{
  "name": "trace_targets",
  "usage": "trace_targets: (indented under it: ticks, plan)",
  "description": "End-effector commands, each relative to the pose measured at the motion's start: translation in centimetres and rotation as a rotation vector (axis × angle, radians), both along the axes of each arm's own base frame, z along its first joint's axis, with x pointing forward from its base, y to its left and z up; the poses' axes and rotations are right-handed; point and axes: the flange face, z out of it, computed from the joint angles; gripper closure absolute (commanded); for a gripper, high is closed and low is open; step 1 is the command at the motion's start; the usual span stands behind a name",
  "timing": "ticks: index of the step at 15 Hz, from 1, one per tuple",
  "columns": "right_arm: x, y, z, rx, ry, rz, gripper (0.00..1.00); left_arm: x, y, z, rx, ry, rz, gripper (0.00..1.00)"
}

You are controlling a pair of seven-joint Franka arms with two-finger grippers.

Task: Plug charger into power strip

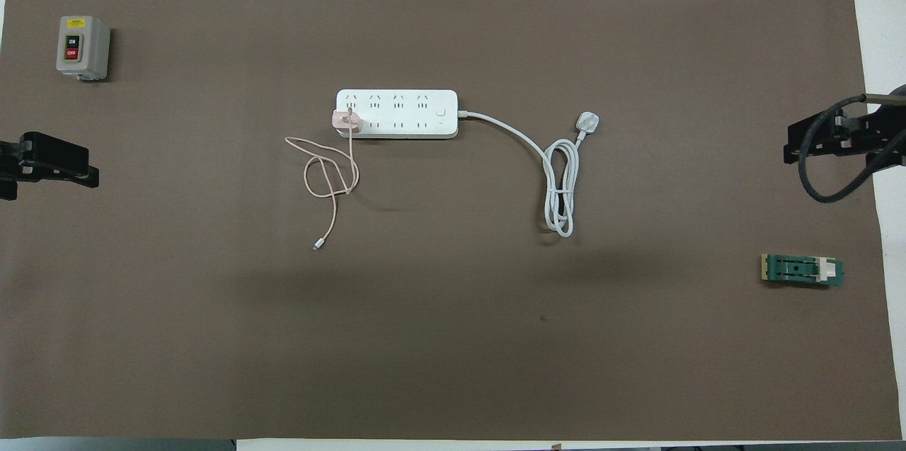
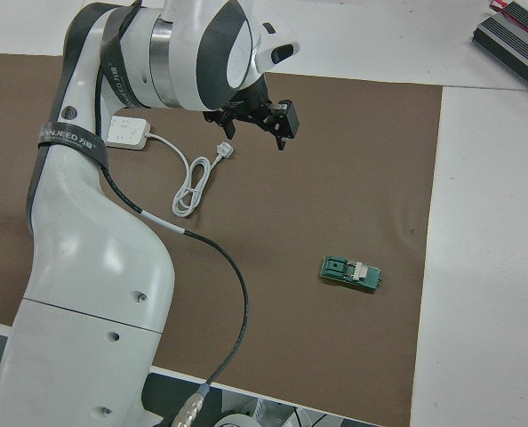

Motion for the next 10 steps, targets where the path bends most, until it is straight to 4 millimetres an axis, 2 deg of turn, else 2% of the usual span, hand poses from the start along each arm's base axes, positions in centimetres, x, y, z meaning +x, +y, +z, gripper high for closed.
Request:
trace_targets:
  ticks: [1,5,10]
  plan:
    - [-0.41,-0.15,0.11,-0.008,-0.006,0.019,0.00,-0.74,0.27,0.11,-0.011,-0.005,-0.025,0.00]
    - [-0.41,-0.15,0.11,-0.008,-0.006,0.019,0.00,-0.73,0.27,0.12,-0.019,-0.010,-0.115,0.00]
    - [-0.41,-0.15,0.11,-0.008,-0.006,0.019,0.00,-0.74,-0.22,0.12,-0.019,-0.010,-0.122,0.00]
